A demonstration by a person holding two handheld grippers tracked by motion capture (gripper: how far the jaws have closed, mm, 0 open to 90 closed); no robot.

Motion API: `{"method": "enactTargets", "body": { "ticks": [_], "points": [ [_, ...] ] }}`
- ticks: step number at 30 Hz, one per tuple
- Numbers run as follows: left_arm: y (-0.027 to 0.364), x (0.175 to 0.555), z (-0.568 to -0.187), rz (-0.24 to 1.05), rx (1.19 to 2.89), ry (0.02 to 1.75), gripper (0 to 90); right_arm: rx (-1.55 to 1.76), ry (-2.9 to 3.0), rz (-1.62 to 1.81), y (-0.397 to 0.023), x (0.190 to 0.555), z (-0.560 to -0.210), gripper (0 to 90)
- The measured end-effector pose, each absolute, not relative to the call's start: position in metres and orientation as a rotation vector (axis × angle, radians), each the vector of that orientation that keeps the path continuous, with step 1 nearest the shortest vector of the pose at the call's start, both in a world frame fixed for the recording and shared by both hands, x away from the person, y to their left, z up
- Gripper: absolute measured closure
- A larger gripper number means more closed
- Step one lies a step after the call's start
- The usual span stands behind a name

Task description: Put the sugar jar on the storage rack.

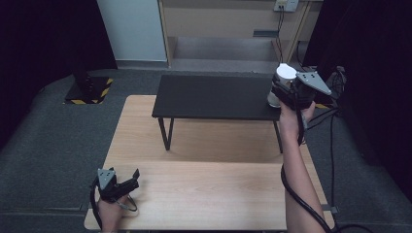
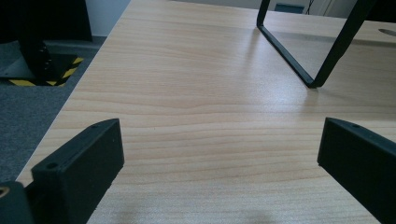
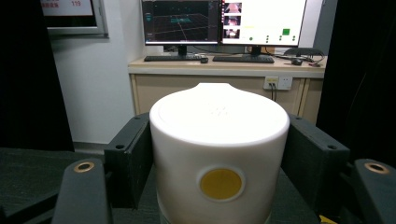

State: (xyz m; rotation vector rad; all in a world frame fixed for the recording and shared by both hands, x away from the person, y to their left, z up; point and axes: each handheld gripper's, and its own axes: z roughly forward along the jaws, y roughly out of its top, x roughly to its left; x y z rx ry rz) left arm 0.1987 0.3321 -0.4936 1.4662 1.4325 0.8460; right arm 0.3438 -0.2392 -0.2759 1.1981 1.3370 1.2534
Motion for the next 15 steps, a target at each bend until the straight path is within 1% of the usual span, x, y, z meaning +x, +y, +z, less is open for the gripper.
{"method": "enactTargets", "body": {
  "ticks": [15],
  "points": [
    [0.3276, 0.2010, -0.4914, 0.857, 1.494, 1.441, 0.0, 1.168, 1.342, 1.264, -0.2416, 0.3464, -0.2838, 30.4]
  ]
}}
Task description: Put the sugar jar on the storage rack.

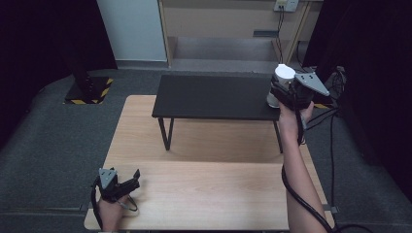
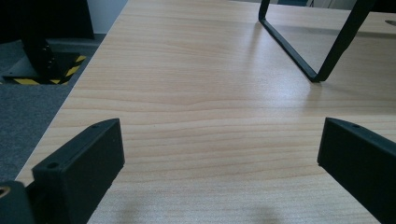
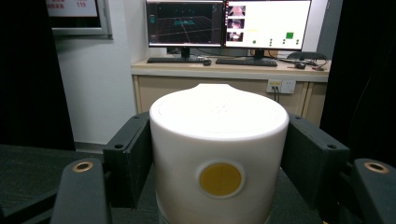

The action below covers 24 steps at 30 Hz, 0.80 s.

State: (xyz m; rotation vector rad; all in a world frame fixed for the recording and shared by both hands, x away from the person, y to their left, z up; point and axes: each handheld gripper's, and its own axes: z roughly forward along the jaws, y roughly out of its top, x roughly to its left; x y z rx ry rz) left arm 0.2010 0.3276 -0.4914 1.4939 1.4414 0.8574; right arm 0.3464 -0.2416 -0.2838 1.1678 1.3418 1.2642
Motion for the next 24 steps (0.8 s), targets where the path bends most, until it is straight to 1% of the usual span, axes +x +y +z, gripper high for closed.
{"method": "enactTargets", "body": {
  "ticks": [5, 9, 15, 20, 24],
  "points": [
    [0.328, 0.201, -0.492, 0.856, 1.492, 1.440, 0.0, 1.166, 1.337, 1.259, -0.240, 0.346, -0.285, 29.7],
    [0.328, 0.200, -0.492, 0.860, 1.496, 1.436, 0.0, 1.156, 1.331, 1.241, -0.236, 0.345, -0.286, 15.9],
    [0.328, 0.200, -0.492, 0.861, 1.495, 1.432, 0.0, 1.156, 1.286, 1.235, -0.231, 0.335, -0.293, 0.4],
    [0.328, 0.199, -0.492, 0.862, 1.495, 1.428, 0.0, 1.140, 1.219, 1.210, -0.226, 0.319, -0.309, 0.4],
    [0.328, 0.199, -0.492, 0.862, 1.496, 1.426, 0.0, 1.131, 1.218, 1.215, -0.231, 0.308, -0.317, 0.4]
  ]
}}
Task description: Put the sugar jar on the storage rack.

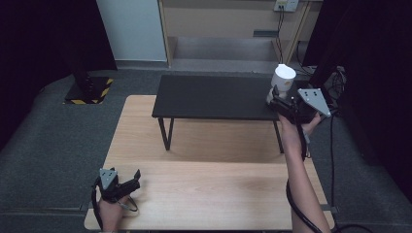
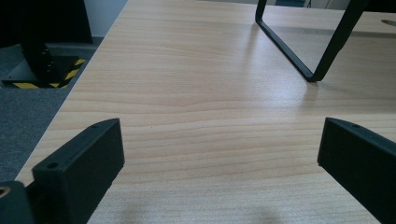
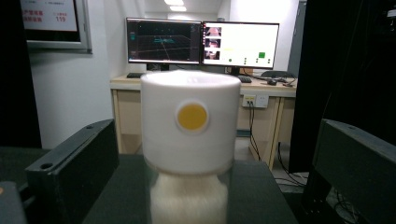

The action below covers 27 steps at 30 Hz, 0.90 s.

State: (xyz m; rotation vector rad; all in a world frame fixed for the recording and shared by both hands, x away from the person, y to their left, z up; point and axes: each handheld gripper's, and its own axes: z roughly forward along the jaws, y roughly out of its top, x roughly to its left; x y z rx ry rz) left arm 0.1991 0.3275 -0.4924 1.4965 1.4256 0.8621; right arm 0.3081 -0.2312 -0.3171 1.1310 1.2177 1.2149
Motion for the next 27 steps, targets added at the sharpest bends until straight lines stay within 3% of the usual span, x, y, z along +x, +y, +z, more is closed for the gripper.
{"method": "enactTargets", "body": {
  "ticks": [27],
  "points": [
    [0.329, 0.198, -0.493, 0.852, 1.499, 1.410, 0.0, 1.111, 1.231, 1.237, -0.258, 0.235, -0.412, 0.4]
  ]
}}
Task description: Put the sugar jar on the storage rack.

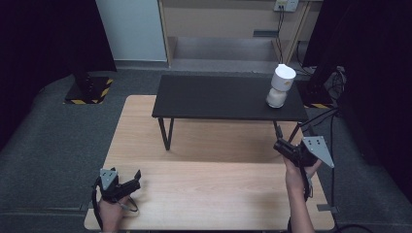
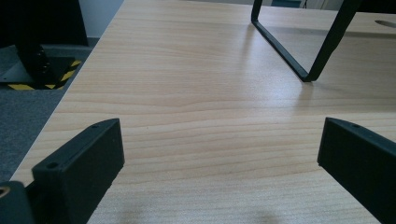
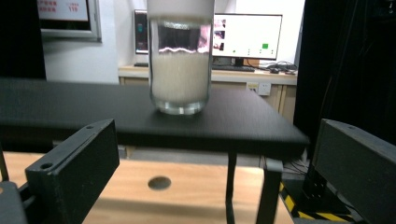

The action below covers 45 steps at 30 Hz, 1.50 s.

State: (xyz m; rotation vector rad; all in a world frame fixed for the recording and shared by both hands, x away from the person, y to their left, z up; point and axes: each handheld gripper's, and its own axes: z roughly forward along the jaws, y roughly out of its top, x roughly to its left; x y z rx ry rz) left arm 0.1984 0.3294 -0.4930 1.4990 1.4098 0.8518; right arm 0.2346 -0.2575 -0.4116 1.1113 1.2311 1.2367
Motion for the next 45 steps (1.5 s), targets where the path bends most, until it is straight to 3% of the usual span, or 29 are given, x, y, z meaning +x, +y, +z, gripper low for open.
{"method": "enactTargets", "body": {
  "ticks": [18, 45],
  "points": [
    [0.328, 0.198, -0.493, 0.858, 1.499, 1.410, 0.0, 1.224, 1.290, 1.174, -0.266, 0.207, -0.471, 0.4],
    [0.328, 0.200, -0.492, 0.854, 1.515, 1.410, 0.0, 1.309, 1.359, 1.109, -0.282, 0.188, -0.510, 0.4]
  ]
}}
